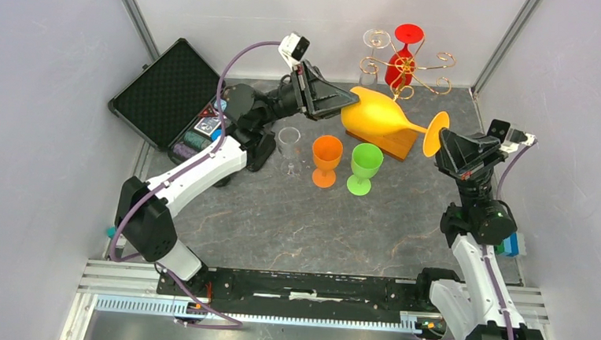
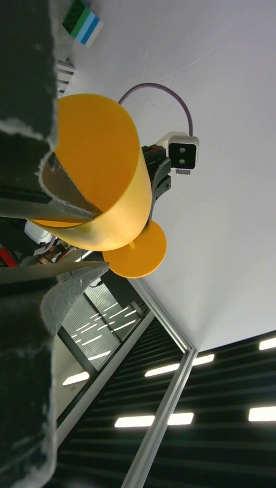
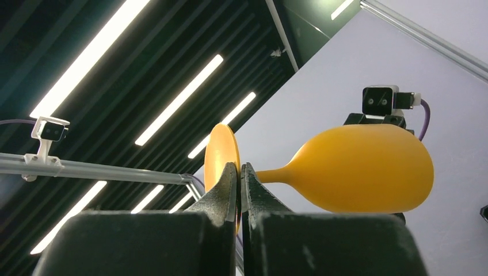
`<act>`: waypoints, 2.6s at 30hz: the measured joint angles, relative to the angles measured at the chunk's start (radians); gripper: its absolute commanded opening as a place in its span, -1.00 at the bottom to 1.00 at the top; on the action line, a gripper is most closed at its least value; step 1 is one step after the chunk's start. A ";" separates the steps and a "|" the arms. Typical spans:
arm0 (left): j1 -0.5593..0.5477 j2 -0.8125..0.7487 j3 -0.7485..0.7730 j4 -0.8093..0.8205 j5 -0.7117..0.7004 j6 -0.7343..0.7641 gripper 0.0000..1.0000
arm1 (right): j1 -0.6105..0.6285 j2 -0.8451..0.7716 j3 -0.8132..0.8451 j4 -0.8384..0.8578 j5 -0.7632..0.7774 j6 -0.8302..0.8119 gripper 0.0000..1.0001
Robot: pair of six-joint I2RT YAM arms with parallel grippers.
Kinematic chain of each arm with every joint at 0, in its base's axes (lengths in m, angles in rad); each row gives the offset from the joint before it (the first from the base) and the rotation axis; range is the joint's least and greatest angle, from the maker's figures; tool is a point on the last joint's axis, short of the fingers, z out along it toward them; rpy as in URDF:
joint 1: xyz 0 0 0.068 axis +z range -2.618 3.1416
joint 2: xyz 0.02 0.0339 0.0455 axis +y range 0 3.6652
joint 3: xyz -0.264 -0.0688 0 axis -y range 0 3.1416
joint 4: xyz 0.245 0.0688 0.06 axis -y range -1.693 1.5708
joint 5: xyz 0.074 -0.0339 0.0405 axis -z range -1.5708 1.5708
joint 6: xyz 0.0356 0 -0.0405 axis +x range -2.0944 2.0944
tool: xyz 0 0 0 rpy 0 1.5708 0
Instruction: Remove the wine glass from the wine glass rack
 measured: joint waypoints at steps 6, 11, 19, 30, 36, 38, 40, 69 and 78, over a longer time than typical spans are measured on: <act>-0.002 -0.014 -0.041 -0.060 0.014 0.002 -0.95 | 0.004 0.025 -0.049 0.025 0.026 0.003 -1.00; -0.002 -0.051 -0.050 -0.105 0.012 0.013 -0.95 | 0.005 0.048 -0.070 0.026 0.034 0.006 -1.00; -0.002 -0.083 -0.074 -0.144 0.013 0.054 -0.95 | 0.006 0.056 -0.099 0.021 0.034 -0.010 -0.54; -0.005 -0.246 -0.076 -0.404 0.002 0.347 -0.96 | 0.005 0.053 -0.130 -0.187 0.022 -0.217 0.51; 0.023 -0.393 -0.029 -0.855 -0.117 0.698 -0.95 | 0.005 -0.070 -0.112 -0.482 0.037 -0.531 0.50; 0.027 -0.443 -0.007 -1.026 -0.186 0.824 -0.96 | 0.005 -0.078 -0.076 -0.599 0.037 -0.641 0.49; 0.027 -0.488 0.016 -1.194 -0.264 0.942 -0.96 | 0.005 -0.068 -0.014 -0.738 0.037 -0.755 0.49; 0.017 -0.312 -0.190 -1.838 -0.769 1.239 -0.90 | 0.005 -0.079 0.219 -1.340 0.079 -1.367 0.54; -0.032 -0.229 -0.190 -1.818 -0.858 1.239 -0.58 | 0.004 -0.078 0.220 -1.361 0.088 -1.376 0.54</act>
